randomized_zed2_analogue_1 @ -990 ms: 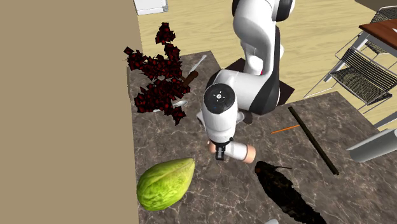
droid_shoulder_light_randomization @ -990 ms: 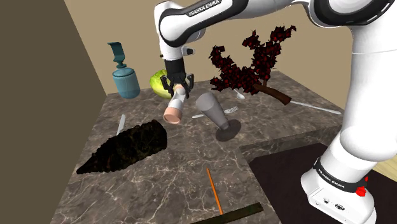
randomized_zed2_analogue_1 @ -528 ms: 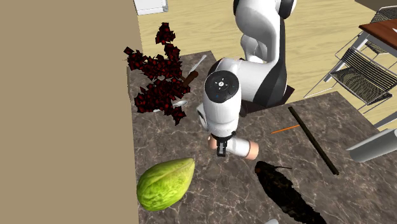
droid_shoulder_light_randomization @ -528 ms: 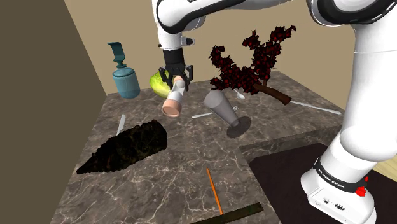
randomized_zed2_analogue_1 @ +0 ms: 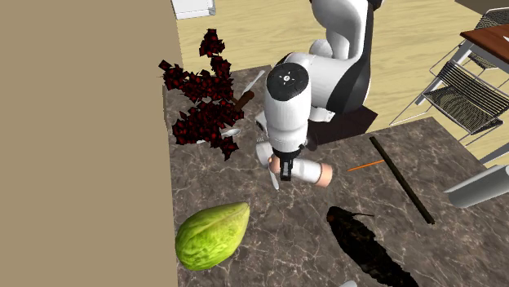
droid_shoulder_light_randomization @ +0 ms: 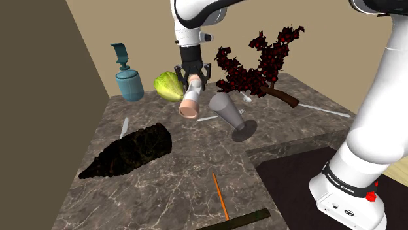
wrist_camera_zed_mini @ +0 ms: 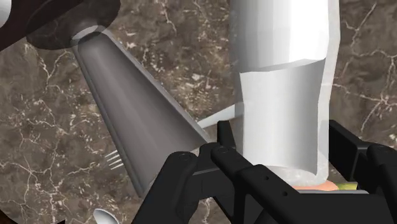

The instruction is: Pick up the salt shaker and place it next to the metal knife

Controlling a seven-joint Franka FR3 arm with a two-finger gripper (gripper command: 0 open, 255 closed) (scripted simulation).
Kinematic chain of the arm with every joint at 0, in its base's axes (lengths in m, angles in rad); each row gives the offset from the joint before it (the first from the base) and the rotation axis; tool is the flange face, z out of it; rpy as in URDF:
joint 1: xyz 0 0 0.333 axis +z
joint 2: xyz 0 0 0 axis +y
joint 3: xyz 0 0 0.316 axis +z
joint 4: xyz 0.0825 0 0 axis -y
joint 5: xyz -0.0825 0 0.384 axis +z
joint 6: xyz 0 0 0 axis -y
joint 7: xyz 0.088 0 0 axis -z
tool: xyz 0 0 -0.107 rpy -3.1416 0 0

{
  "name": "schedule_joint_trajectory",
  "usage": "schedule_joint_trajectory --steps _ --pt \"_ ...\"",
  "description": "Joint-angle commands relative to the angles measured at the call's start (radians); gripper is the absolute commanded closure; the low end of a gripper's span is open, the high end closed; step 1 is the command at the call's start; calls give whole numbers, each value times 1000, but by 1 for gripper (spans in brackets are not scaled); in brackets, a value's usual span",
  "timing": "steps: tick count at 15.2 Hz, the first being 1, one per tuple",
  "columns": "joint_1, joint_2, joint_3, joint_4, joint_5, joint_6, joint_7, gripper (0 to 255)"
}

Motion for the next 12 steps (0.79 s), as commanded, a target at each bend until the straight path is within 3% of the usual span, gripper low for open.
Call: schedule_joint_trajectory --steps 1,12 --pt "-31 -99 -5 -117 41 26 -44 255" --pt "-84 -540 -116 -564 177 42 -280 255"
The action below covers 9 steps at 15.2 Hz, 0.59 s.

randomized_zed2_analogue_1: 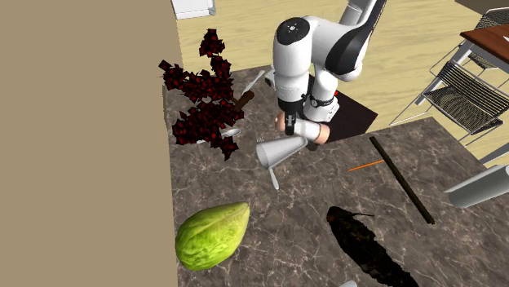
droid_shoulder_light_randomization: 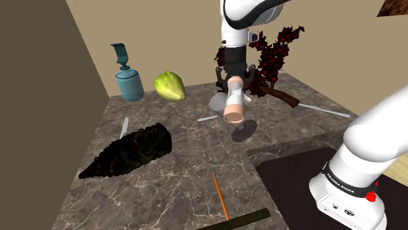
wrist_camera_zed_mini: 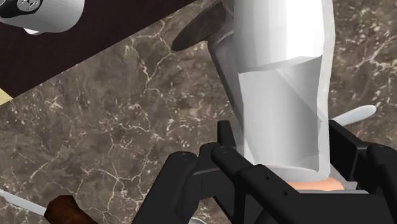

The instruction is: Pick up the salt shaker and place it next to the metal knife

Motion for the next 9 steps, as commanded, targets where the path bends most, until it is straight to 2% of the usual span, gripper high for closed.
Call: schedule_joint_trajectory --steps 1,9 --pt "-1 -83 -26 -78 14 -6 -41 255" --pt "-15 -379 -151 -312 -6 -82 -186 255"
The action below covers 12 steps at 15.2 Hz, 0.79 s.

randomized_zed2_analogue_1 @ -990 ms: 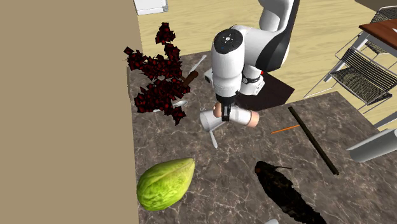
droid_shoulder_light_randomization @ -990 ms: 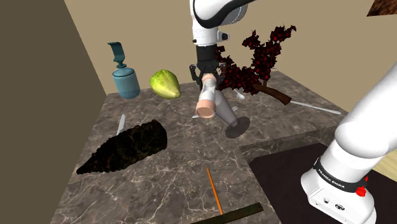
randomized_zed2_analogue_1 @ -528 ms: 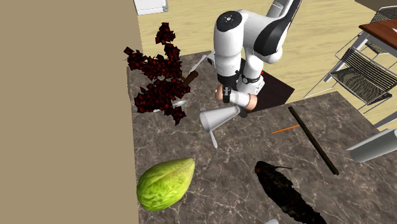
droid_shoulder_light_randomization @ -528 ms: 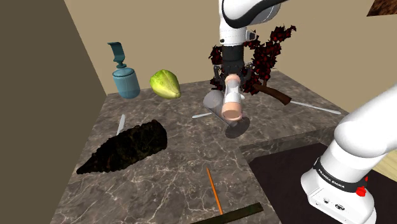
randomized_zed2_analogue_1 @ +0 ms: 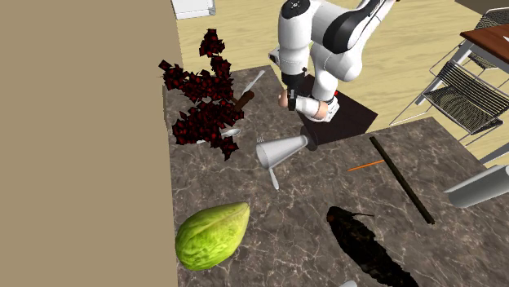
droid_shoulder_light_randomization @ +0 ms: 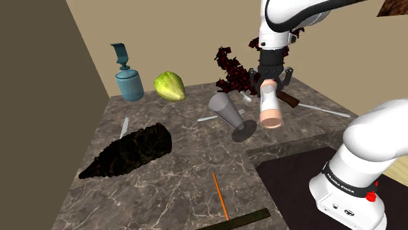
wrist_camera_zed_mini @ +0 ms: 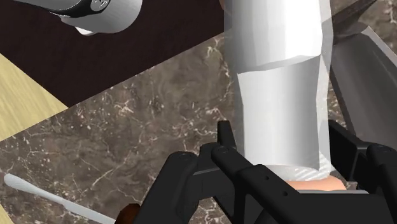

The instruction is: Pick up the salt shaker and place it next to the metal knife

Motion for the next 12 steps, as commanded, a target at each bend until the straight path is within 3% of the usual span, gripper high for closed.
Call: schedule_joint_trajectory --steps 1,6,12 --pt "-4 -78 -32 -46 -13 -35 -32 255" --pt "-42 -283 -138 -167 -92 -126 -134 255" --pt "-39 -279 -132 -245 -85 -44 -136 255"
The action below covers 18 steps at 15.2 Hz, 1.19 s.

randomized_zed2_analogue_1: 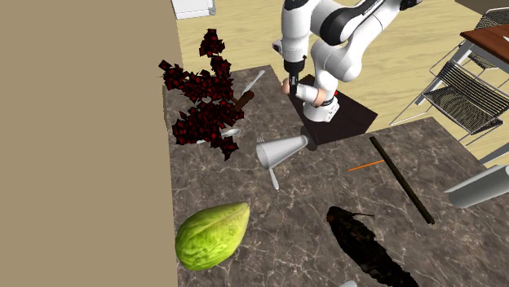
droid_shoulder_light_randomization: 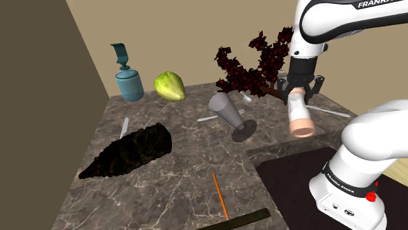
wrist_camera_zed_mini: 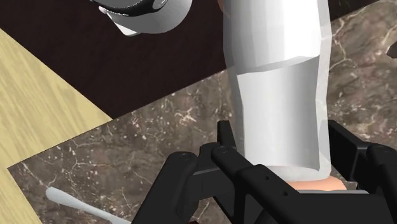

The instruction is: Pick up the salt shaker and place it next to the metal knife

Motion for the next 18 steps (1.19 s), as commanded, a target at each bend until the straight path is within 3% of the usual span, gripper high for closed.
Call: schedule_joint_trajectory --steps 1,18 --pt "2 -1 3 -27 3 27 0 255" --pt "11 95 25 -214 27 310 -4 255"
